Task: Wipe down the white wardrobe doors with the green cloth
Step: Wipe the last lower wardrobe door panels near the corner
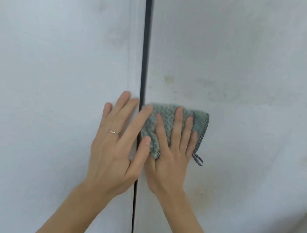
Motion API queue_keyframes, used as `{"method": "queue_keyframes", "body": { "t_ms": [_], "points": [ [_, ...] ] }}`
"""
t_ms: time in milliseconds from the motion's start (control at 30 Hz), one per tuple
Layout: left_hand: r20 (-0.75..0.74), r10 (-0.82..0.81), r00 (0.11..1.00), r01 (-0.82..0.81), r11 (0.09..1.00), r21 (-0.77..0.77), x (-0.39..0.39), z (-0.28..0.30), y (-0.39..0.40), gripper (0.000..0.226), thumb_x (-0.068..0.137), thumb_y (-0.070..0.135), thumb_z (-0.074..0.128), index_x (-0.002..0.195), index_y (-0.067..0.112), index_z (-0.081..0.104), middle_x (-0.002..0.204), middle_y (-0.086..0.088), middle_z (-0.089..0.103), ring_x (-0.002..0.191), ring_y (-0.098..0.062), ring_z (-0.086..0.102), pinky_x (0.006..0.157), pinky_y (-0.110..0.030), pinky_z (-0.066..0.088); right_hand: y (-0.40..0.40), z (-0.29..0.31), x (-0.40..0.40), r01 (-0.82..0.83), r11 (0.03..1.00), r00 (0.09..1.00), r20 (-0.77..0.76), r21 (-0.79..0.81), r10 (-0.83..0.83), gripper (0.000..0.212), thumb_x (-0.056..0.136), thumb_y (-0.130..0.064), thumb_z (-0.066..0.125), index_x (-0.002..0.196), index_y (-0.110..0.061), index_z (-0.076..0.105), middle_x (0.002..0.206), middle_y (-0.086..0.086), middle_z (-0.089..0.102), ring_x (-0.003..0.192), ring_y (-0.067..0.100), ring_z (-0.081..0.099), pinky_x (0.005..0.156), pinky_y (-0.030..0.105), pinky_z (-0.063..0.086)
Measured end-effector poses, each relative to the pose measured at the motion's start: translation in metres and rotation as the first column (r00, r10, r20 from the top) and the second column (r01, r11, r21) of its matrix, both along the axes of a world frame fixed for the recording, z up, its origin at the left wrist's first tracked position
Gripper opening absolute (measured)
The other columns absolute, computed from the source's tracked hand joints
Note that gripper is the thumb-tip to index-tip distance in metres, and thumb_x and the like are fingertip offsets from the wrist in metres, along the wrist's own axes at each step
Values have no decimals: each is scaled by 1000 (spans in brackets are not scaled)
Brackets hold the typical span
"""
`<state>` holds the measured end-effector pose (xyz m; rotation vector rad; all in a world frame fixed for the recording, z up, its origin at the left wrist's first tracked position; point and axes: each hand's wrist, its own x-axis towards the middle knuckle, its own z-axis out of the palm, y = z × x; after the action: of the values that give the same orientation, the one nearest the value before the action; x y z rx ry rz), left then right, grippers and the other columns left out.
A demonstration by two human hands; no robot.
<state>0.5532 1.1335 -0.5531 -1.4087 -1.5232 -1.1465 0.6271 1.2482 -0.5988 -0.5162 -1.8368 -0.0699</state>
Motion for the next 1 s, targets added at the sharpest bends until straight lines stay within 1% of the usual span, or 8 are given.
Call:
{"method": "queue_keyframes", "body": {
  "t_ms": [200,367,533,633,733,800,900,1000],
  "points": [
    [-8,77,997,-77,995,-64,14,-31,19,50,97,11,61,145,5,56,155,-18,47,157,-34,29,128,-54,23,35,-97,33,5,1000,989,149,-1,-5,86,87,-34,48,162,-44,6,172,-5,-4,159,26,-4,127,49,-2],
    [-30,104,994,-107,990,-92,25,-49,28,45,96,12,60,139,1,61,154,-22,46,157,-38,27,128,-56,21,57,-64,52,-59,998,988,142,-1,59,88,84,-32,48,160,-47,6,171,-10,-7,159,22,-6,127,46,-4],
    [14,105,994,-104,992,-66,32,-52,37,44,95,13,57,136,-1,64,150,-25,46,159,-39,21,128,-57,14,112,12,81,-36,988,985,-173,-149,10,72,97,-32,45,160,-45,11,172,3,3,158,26,-6,126,53,-2],
    [30,99,995,-97,994,-55,33,-52,41,45,93,13,58,134,-3,64,149,-23,44,158,-40,22,129,-56,11,135,22,99,-128,925,865,-496,-358,-73,70,103,-31,41,144,-72,3,171,9,8,158,28,-2,126,54,-1],
    [32,87,996,-85,995,-53,32,-51,42,46,92,14,58,133,-4,64,147,-26,44,158,-39,20,130,-52,9,127,8,89,-197,858,770,-617,-475,-165,65,105,-33,39,133,-77,0,172,3,4,159,23,-4,127,50,-1],
    [23,67,997,-66,996,-54,32,-51,40,45,92,14,57,133,-5,63,146,-29,46,158,-40,20,130,-51,9,101,-26,67,-143,862,813,-555,-485,-177,68,105,-39,36,144,-71,-9,172,1,-1,158,21,-8,127,50,-2],
    [1,49,999,-49,997,-65,29,-54,38,43,90,6,60,132,-8,62,145,-32,46,156,-43,21,130,-55,12,39,-95,25,-100,876,924,-370,-471,-94,70,104,-42,36,161,-43,-5,171,4,-9,158,30,-11,126,52,-3],
    [-34,49,998,-52,995,-87,26,-66,35,42,90,2,61,130,-9,62,143,-34,48,154,-47,23,128,-58,16,-16,-156,5,-126,885,985,-160,-449,59,80,97,-37,43,162,-39,-4,171,2,-17,157,32,-14,125,47,-11]
  ]
}}
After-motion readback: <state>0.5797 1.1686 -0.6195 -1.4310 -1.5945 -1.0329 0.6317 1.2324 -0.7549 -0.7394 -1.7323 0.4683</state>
